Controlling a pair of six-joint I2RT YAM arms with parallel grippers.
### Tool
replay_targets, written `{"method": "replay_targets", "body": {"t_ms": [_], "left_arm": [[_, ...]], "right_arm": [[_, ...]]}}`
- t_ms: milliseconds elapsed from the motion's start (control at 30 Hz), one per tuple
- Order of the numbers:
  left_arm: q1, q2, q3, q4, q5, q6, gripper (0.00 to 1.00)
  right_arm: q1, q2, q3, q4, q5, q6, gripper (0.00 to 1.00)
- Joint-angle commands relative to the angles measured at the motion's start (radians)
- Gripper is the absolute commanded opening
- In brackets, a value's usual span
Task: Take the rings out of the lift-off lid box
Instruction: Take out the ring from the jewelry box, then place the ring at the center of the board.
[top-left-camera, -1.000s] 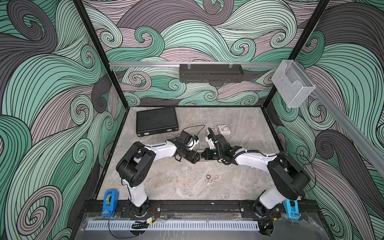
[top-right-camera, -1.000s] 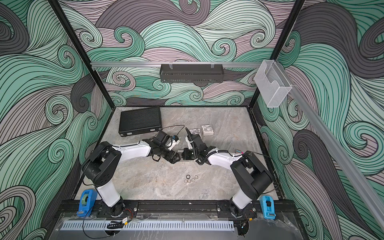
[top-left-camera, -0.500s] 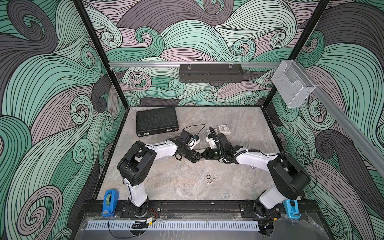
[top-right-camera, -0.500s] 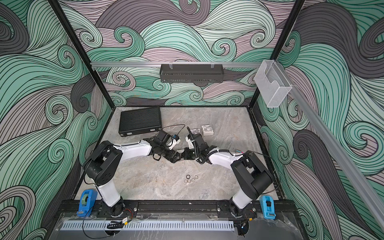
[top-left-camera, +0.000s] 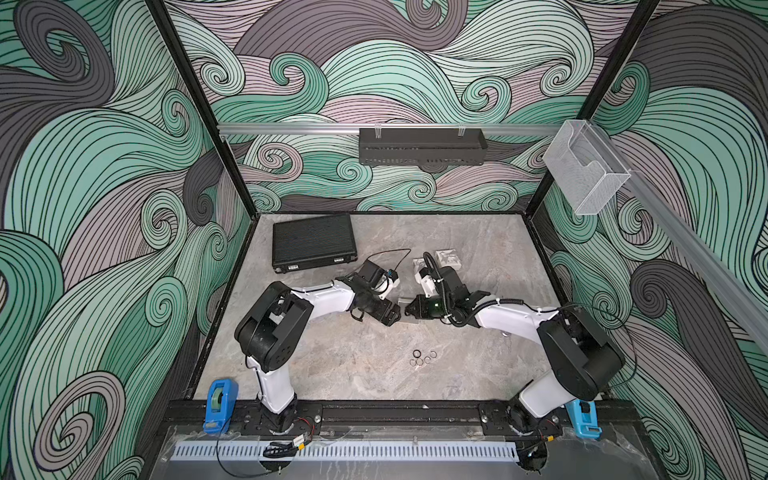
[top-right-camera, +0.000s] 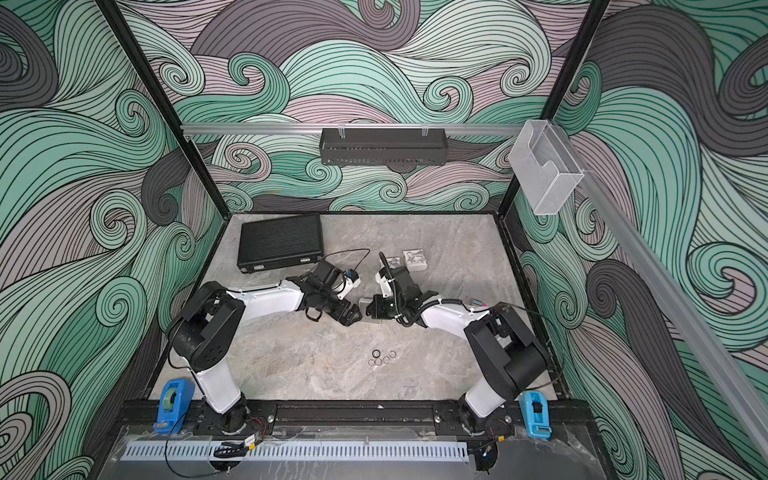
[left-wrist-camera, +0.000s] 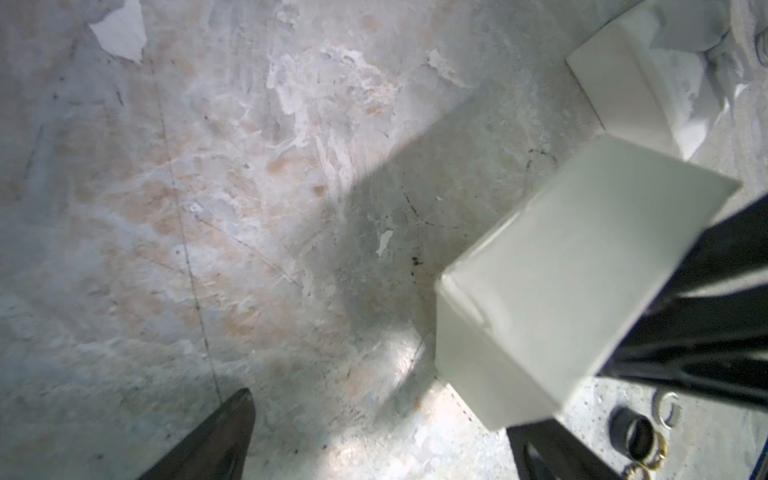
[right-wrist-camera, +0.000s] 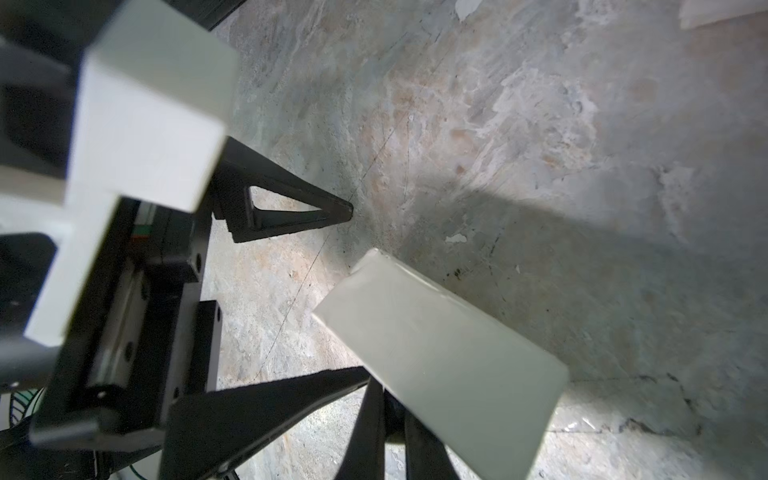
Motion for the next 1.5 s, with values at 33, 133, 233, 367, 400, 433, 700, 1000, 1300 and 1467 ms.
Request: {"method": "replay_targets", "body": {"t_ms": [33,133,233,367,400,433,700,1000,1300,1467], "left_arm": [[0.012,0.045,0.012,-0.068,0.009,0.005,0.95],[0.012,0.046,0.014,-0.068,0.01,0.005,0.95],[0.012,0.048,0.015,-0.068,0.011,0.005,0.95],[0.012,0.051,0.015,-0.068,0.011,0.005,0.95],[0.012,0.051,0.017,-0.069,0.012,0.005,0.95],[0.012,0.052,0.018,-0.069,0.012,0.005,0.95],[0.012,0.013,0.018,-0.091,0.012,0.007,0.95],[0.012,-0.086,0.018,-0.107,0.035,0.008,0.95],[0.015,-0.127,-0.039,-0.1,-0.021,-0.009,0.95],[0.026,-0.088,-0.036,-0.078,-0.044,-0.03,0.95]], "right_arm": [[-0.016,-0.02,-0.013,0.01,-0.064,-0.013,0.0],[-0.018,-0.012,-0.009,0.008,-0.092,-0.027,0.0],[-0.021,-0.004,-0.001,-0.003,-0.109,-0.04,0.0],[-0.023,-0.006,-0.003,-0.004,-0.109,-0.045,0.0],[-0.024,-0.01,-0.003,-0.004,-0.11,-0.047,0.0],[-0.028,-0.013,-0.005,-0.005,-0.111,-0.048,0.0],[-0.051,-0.168,-0.068,-0.097,-0.109,-0.088,0.0],[-0.049,-0.41,-0.246,-0.278,-0.077,-0.088,0.0],[-0.041,-0.464,-0.345,-0.252,-0.047,-0.044,0.0],[-0.025,-0.348,-0.329,-0.152,-0.057,-0.037,0.0]]}}
